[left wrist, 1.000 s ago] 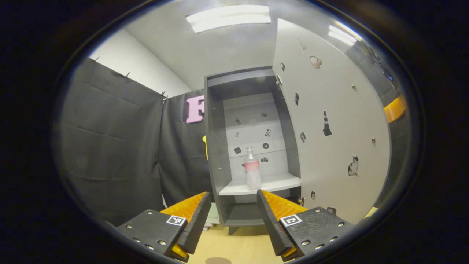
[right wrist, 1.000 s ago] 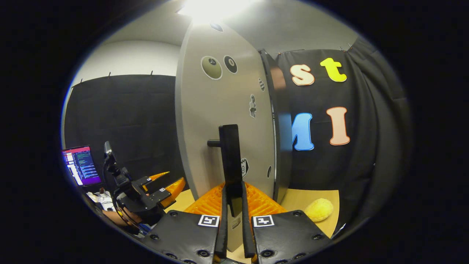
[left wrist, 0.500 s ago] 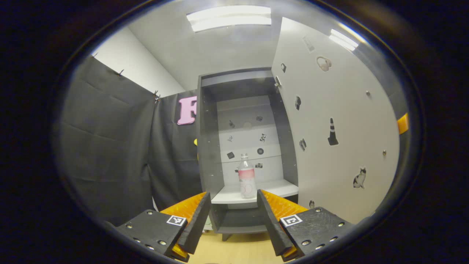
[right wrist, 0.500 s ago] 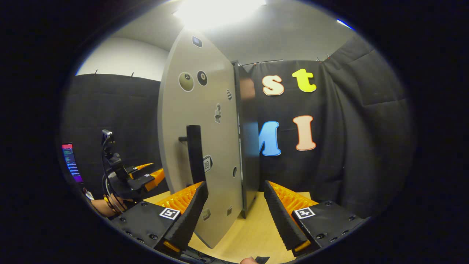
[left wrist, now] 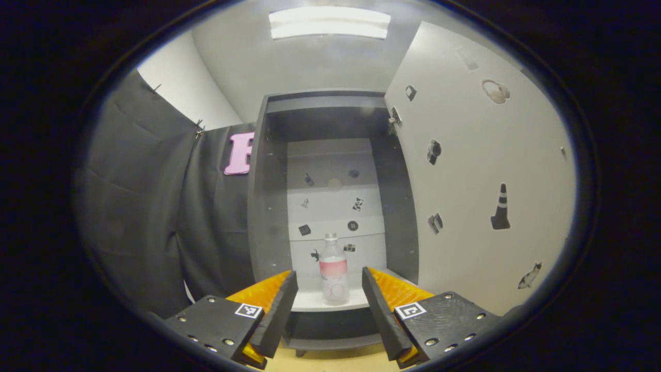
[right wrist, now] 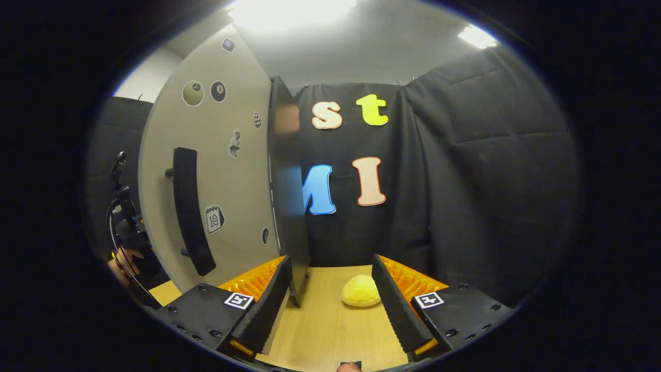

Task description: Open the cabinet door with the right hand, grasp the bottle in the cabinet with the left hand and place it on the coaster, then close the cabinet door with the right hand.

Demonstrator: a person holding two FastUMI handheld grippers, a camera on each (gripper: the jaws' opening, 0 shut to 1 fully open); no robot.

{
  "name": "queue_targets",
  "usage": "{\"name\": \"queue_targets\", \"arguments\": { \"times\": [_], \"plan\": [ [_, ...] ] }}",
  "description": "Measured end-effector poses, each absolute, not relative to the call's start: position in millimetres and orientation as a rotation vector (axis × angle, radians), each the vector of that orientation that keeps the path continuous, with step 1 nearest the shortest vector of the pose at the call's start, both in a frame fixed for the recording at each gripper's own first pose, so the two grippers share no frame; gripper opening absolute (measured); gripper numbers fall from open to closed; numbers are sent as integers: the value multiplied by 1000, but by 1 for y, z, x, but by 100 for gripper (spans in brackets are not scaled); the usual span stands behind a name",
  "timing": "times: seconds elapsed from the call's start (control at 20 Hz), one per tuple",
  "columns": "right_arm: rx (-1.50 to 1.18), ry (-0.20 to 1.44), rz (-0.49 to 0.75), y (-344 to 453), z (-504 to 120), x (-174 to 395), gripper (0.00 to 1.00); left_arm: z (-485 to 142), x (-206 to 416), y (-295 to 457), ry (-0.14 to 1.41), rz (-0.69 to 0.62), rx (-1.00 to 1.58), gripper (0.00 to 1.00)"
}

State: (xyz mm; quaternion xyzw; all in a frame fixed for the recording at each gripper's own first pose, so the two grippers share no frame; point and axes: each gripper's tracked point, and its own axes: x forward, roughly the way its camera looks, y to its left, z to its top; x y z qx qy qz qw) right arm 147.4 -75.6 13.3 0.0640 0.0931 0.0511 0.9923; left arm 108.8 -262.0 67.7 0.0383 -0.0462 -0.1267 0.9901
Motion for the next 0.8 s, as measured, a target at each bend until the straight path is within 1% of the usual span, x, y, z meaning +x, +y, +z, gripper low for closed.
{"name": "queue_targets", "arguments": {
  "times": [0.1, 0.15, 0.3, 0.5, 0.55, 0.6, 0.65, 0.7, 0.75, 0.8],
  "plan": [
    [128, 216, 67, -78, 2, 153, 97, 72, 131, -265, -97, -279, 57, 76],
    [133, 230, 51, -79, -2, 156, 97, 70, 143, -267, -96, -291, 48, 78],
    [168, 258, 15, -79, -11, 163, 98, 67, 174, -274, -80, -325, 26, 78],
    [188, 268, -39, -83, -17, 172, 98, 45, 209, -286, -38, -366, 44, 78],
    [186, 272, -56, -84, -19, 175, 98, 38, 217, -287, -27, -369, 36, 80],
    [184, 276, -73, -84, -21, 178, 98, 33, 225, -287, -19, -373, 22, 76],
    [186, 278, -85, -85, -22, 180, 98, 26, 232, -288, -9, -378, 8, 78],
    [191, 281, -96, -85, -24, 182, 98, 20, 240, -289, 3, -383, 1, 76],
    [196, 284, -108, -85, -26, 184, 98, 11, 248, -291, 18, -386, 2, 76],
    [199, 287, -121, -86, -30, 185, 98, 5, 255, -290, 29, -385, 8, 78]
  ]
}}
